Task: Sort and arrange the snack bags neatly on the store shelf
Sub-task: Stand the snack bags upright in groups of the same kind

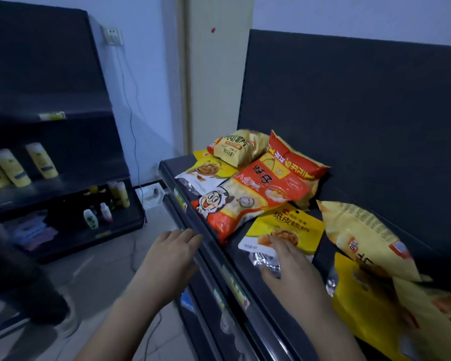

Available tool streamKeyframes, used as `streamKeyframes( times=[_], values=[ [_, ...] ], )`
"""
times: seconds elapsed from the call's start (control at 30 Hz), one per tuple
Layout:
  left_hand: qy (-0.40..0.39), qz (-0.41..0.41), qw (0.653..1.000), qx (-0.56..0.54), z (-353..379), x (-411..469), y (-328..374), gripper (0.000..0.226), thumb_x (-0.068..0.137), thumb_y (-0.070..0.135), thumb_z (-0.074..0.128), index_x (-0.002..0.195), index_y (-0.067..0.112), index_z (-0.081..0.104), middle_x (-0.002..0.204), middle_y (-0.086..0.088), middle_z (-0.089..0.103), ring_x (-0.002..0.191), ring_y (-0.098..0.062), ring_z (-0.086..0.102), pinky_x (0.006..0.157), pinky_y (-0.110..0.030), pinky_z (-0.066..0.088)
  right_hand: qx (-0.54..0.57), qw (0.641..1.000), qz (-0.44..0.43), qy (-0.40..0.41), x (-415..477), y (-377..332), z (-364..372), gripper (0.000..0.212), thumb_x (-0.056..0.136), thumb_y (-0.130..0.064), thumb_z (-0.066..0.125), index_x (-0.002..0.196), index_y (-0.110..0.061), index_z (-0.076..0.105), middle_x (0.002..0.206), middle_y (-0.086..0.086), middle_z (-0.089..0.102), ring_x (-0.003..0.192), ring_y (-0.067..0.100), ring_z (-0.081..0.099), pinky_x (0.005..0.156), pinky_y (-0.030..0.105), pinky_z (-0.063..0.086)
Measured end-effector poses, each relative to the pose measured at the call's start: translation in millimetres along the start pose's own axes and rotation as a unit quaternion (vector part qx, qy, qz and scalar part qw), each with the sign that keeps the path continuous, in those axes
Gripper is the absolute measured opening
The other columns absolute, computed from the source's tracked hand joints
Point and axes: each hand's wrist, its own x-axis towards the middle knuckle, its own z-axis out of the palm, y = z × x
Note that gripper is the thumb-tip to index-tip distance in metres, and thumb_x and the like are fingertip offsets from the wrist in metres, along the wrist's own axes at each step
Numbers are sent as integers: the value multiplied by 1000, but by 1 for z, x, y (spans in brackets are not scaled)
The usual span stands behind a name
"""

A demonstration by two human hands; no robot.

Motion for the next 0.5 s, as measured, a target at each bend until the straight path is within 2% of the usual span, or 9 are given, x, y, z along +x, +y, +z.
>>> streamKeyframes(
  times=[0.17, 0.3, 0.37, 0.4, 0.43, 0.5],
  values=[
    [-10, -9, 1000, 5, 6, 50, -29, 72, 33, 39, 94, 98, 18, 72, 88, 4, 70, 71, -17, 68, 61, -24, 54, 21, 999, 26, 7, 53, 0, 15, 72, 92, -48, 49, 148, -22, 11, 134, -4, 46, 124, 15, 40, 93, 26, 40],
    [-26, -5, 1000, -16, 14, 84, -48, 79, 42, 44, 92, 111, 15, 66, 102, -1, 69, 82, -21, 70, 68, -32, 55, -4, 997, 66, -42, 77, -9, 25, 98, 85, -65, 45, 147, -23, -18, 143, -2, 38, 131, 19, 33, 104, 30, 31],
    [-55, 13, 997, -57, 15, 105, -54, 85, 62, 48, 82, 133, 16, 50, 129, -3, 56, 110, -24, 62, 89, -34, 49, -12, 995, 88, -48, 87, -19, 31, 110, 80, -72, 45, 143, -21, -28, 152, -2, 26, 137, 19, 26, 112, 33, 22],
    [-67, 26, 995, -71, 19, 114, -59, 86, 74, 51, 72, 144, 19, 33, 144, 0, 41, 126, -21, 48, 102, -32, 38, -10, 994, 104, -45, 93, -25, 33, 115, 77, -75, 46, 141, -19, -31, 154, -3, 21, 139, 19, 24, 114, 34, 19],
    [-85, 40, 991, -94, 23, 122, -65, 88, 80, 54, 64, 149, 22, 19, 152, 4, 27, 136, -18, 35, 108, -28, 28, -12, 991, 122, -51, 99, -30, 36, 121, 73, -78, 47, 140, -17, -34, 155, -3, 18, 140, 19, 23, 115, 34, 18],
    [-139, 58, 977, -153, 29, 141, -76, 97, 78, 57, 64, 150, 23, 9, 155, 8, 18, 139, -13, 25, 110, -24, 22, -7, 985, 154, -71, 107, -40, 42, 131, 68, -81, 50, 135, -15, -40, 156, -4, 16, 139, 19, 23, 114, 32, 20]
  ],
)
